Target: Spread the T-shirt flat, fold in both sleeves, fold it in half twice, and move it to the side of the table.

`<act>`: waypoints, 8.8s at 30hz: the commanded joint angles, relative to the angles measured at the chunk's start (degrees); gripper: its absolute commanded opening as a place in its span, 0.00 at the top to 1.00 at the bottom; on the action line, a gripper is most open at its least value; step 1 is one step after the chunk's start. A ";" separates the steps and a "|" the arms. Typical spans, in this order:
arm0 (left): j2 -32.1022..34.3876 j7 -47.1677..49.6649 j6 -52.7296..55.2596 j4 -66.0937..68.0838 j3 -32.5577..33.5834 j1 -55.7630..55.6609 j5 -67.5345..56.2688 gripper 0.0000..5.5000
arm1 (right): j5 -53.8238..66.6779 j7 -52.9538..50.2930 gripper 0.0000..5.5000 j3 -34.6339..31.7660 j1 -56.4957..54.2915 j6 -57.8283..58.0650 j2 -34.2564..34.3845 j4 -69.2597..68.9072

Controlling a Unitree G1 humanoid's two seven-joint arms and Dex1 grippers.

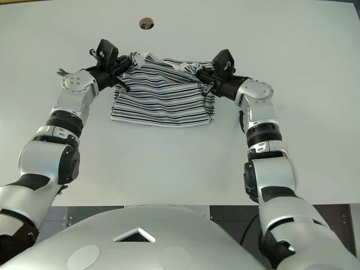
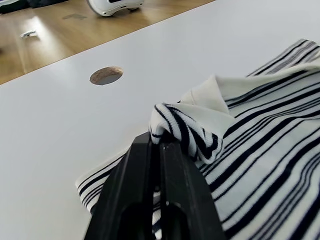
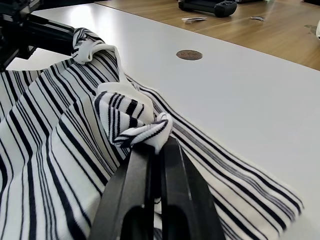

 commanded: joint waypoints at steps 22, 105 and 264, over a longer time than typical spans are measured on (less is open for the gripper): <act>-1.54 0.78 1.35 3.18 4.94 -2.54 0.04 0.74 | -9.41 -12.55 0.76 -2.78 -6.05 -19.20 2.51 9.77; 9.17 -10.74 18.57 -61.90 -23.23 34.21 8.73 0.97 | -18.97 -11.02 0.98 9.82 -5.85 -15.76 0.07 0.40; 27.69 -15.10 32.33 -74.48 -7.75 37.22 -10.04 0.97 | 17.40 3.87 0.98 11.46 23.06 50.53 -13.89 -63.11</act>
